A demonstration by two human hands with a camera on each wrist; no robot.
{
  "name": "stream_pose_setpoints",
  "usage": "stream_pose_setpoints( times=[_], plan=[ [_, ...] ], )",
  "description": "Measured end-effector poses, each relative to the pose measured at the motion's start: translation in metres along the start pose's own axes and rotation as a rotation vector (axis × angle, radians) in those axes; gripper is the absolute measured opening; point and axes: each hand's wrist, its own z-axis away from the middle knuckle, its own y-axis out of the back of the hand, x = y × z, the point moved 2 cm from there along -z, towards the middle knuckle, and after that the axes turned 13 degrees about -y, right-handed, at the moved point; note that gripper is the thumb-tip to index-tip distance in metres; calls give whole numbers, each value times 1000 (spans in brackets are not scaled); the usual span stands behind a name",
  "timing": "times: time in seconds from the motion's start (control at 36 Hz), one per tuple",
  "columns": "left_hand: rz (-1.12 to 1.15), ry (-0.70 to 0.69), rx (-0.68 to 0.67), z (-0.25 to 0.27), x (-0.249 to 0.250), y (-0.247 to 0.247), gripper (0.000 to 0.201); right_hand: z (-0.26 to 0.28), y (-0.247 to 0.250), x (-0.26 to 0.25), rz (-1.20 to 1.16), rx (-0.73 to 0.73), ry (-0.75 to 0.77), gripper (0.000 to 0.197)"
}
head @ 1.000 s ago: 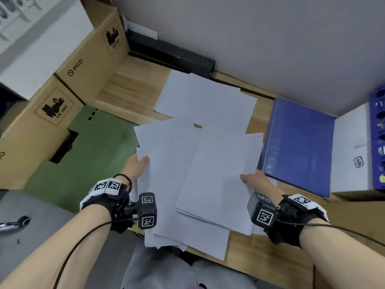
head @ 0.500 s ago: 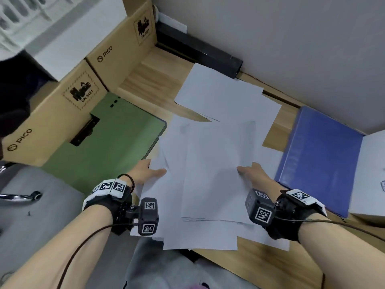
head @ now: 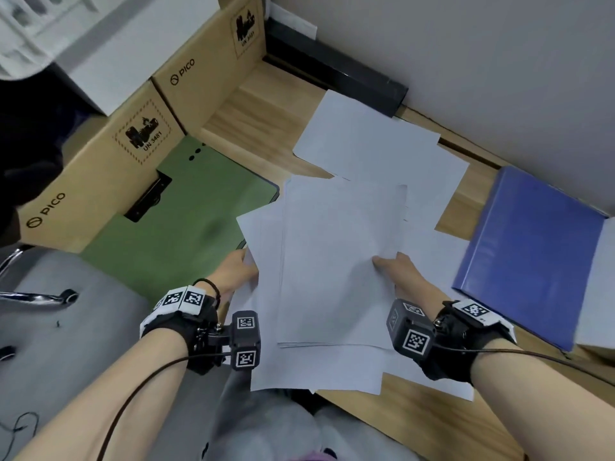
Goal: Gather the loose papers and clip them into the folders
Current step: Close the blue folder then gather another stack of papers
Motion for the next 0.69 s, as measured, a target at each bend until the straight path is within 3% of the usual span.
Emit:
stream_pose_setpoints(
  times=[0.08,0.22,0.33,0.53,0.64,0.69],
  plan=[
    [36,15,1,0,-3,3,41,-1,-1,0,-2,-8,-1,27],
    [12,4,18,-4,-7,4,24,3,-3,0,29,-18,24,19],
    [-16,-15,13,-4,-4,10,22,3,5,-2,91,106,99,33],
    [-309,-77,-20,-15,10,25,29,20,42,-12,252,323,239,45],
    [-386,-118,-34,-15,27,17,40,28,55,-12,358,320,180,37],
    [-401,-133,-47,-16,36,10,35,33,57,-12,355,282,173,34]
  ],
)
